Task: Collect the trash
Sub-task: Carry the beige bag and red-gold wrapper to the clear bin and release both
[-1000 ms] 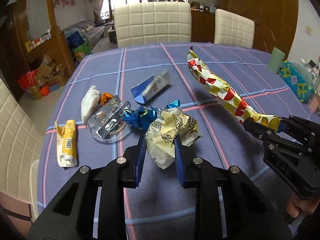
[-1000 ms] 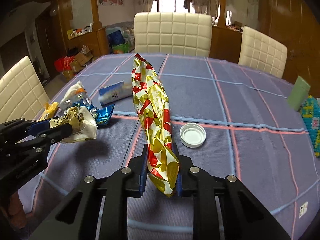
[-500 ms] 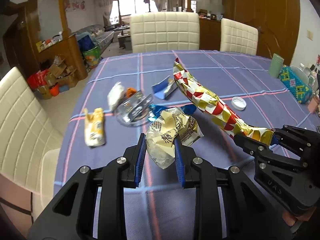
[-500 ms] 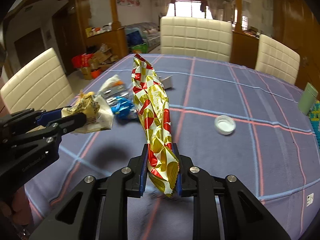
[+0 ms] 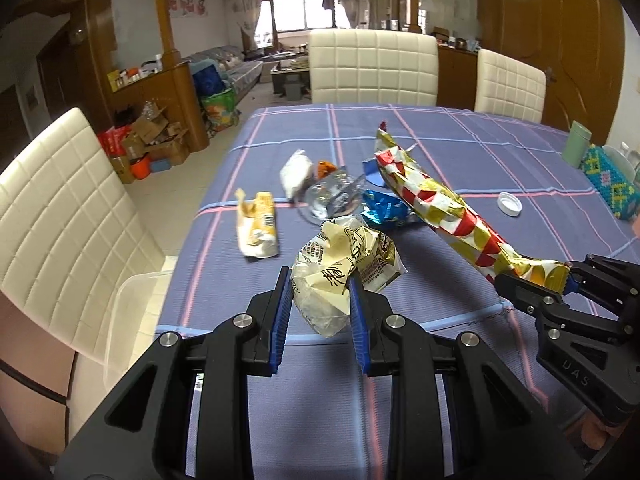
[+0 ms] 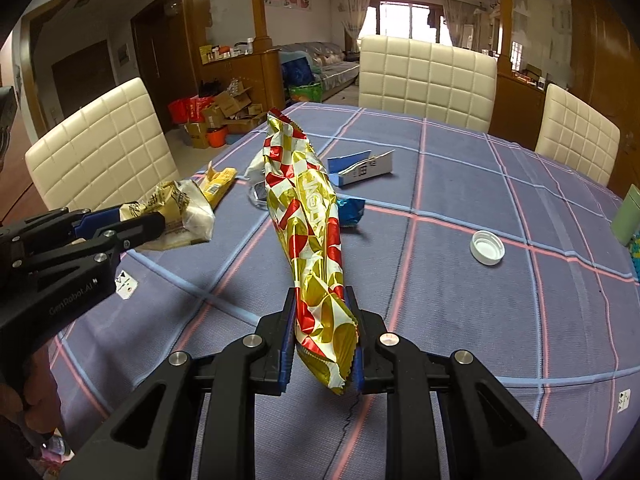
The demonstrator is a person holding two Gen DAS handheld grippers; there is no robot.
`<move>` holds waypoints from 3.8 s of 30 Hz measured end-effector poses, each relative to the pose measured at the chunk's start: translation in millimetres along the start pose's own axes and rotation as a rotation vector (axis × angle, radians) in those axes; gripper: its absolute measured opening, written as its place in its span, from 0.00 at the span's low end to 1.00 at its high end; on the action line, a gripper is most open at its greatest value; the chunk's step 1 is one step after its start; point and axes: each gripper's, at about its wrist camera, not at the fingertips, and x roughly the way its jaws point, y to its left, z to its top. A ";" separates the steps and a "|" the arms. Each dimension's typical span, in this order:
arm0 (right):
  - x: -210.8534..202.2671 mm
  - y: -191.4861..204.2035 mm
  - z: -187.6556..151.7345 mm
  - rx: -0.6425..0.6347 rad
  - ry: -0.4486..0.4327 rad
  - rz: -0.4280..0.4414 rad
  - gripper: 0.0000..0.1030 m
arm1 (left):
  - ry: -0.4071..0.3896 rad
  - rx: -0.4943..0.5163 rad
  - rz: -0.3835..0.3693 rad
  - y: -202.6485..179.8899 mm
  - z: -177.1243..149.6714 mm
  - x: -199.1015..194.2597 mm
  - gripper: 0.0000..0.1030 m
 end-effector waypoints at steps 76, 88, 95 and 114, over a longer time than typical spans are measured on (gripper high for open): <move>61.8 187.4 58.6 -0.361 0.033 0.140 0.21 | -0.014 -0.281 0.330 212.8 -73.2 -19.4 0.28; 79.2 198.0 70.6 -0.379 0.037 0.132 0.21 | -0.052 -0.313 0.377 228.4 -70.4 -8.8 0.96; 93.1 205.8 70.0 -0.392 0.066 0.141 0.21 | -0.005 -0.329 0.368 236.3 -77.5 0.2 0.96; 106.1 241.6 80.7 -0.428 0.012 0.190 0.69 | 0.022 -0.371 0.372 255.2 -93.4 -2.2 0.96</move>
